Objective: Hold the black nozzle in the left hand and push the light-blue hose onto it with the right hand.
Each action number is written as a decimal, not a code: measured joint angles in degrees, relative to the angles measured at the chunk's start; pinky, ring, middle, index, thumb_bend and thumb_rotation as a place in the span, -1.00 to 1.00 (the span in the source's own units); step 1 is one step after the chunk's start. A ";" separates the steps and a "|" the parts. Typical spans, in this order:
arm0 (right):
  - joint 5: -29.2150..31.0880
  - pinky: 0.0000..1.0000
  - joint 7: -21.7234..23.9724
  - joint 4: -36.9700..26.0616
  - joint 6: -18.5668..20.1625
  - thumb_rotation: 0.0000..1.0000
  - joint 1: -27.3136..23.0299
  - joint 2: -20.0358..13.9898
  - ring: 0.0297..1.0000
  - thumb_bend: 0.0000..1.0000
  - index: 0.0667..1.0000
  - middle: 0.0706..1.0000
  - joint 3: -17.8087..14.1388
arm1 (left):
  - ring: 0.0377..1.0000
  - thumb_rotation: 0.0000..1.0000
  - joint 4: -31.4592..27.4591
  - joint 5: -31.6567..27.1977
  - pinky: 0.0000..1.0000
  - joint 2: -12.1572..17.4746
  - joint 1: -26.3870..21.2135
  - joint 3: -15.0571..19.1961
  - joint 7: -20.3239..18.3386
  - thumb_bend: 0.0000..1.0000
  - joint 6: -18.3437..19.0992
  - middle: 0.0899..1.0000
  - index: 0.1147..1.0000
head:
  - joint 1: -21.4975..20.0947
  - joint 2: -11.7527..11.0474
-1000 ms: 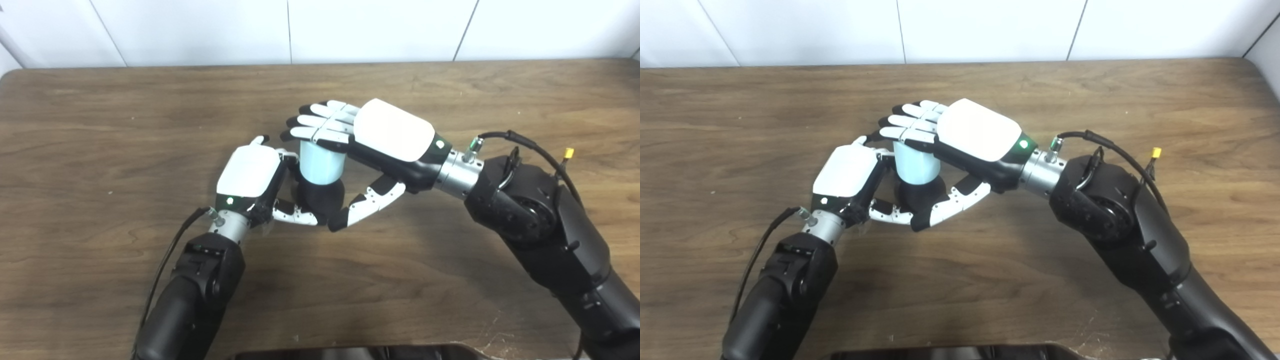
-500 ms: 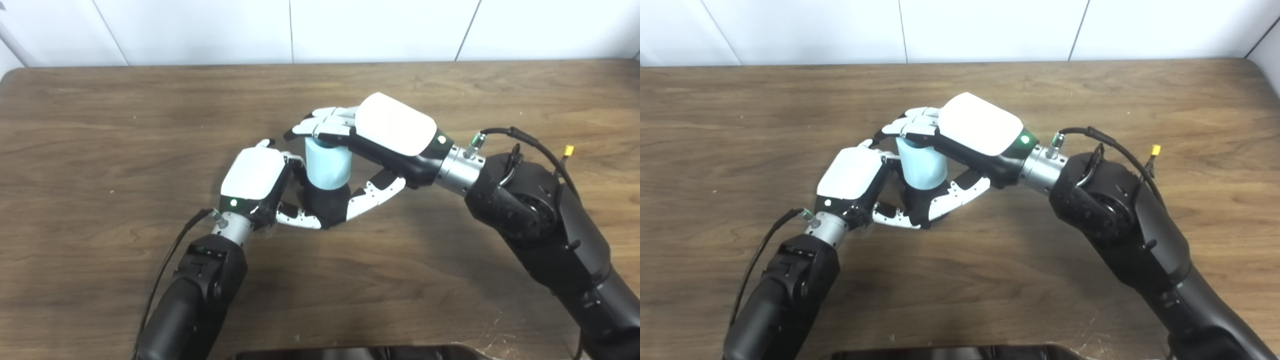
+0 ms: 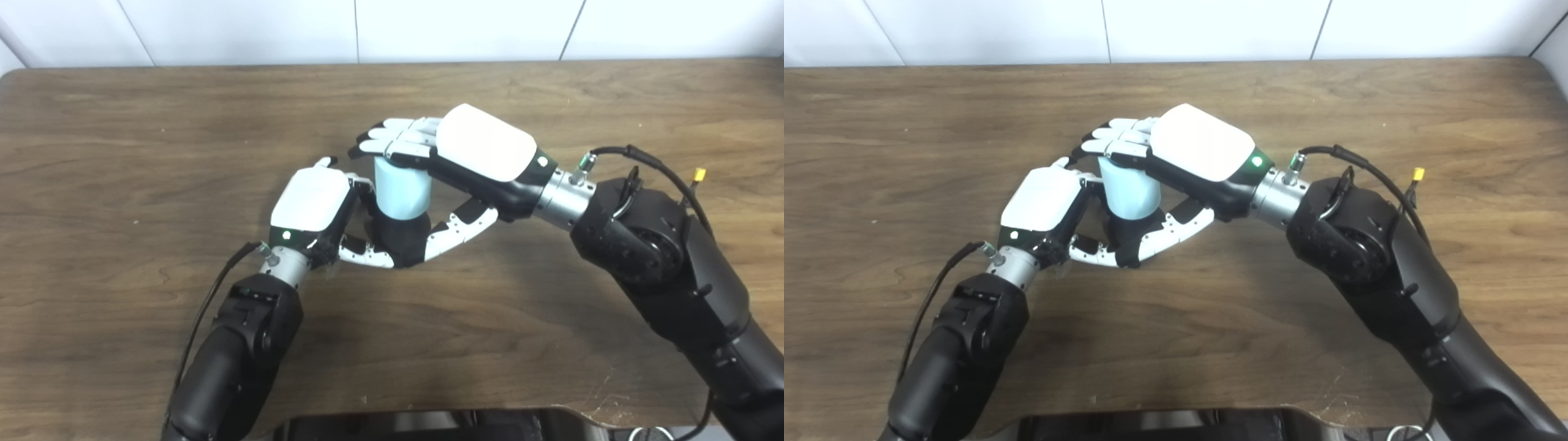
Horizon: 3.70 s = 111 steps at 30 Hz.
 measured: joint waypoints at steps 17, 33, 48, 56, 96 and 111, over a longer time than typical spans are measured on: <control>-0.05 0.91 0.00 -0.30 0.01 1.00 0.55 -1.17 1.00 0.35 0.92 0.99 0.33 | 0.44 -0.91 -0.01 -0.06 0.88 -0.03 0.00 0.20 -0.14 0.04 0.05 0.24 -0.16 | -0.09 0.26; -0.43 0.89 0.00 -0.29 0.00 1.00 0.16 -1.19 0.94 0.36 0.83 0.90 0.78 | 0.43 -0.91 -0.01 -0.01 0.87 -0.03 0.00 0.20 -0.13 0.04 0.09 0.23 -0.16 | -0.09 0.44; -0.29 0.86 0.00 -0.41 1.26 1.00 -0.48 -1.19 0.91 0.47 0.85 0.89 1.37 | 0.43 -0.91 -0.01 -0.01 0.87 -0.03 0.04 0.28 -0.12 0.04 0.11 0.23 -0.16 | -0.18 0.62; -0.19 0.89 0.00 -0.67 2.10 1.00 -0.48 -1.19 0.94 0.46 0.85 0.91 1.65 | 0.43 -0.91 -0.01 0.00 0.87 -0.03 0.04 0.29 -0.13 0.04 0.13 0.23 -0.16 | -0.09 0.79; -1.24 0.97 2.72 -2.96 5.67 1.00 -0.90 -1.49 1.00 0.51 0.84 0.96 3.18 | 0.44 -0.91 -0.64 0.38 0.88 -0.17 0.05 0.57 -1.78 0.04 0.38 0.24 -0.16 | 0.00 1.23; -5.55 0.96 2.78 -3.17 6.28 1.00 -1.40 -1.48 1.00 0.63 0.90 0.94 5.03 | 0.44 -0.91 -0.64 0.39 0.89 -0.16 0.08 0.87 -1.83 0.04 0.37 0.23 -0.16 | 0.00 1.41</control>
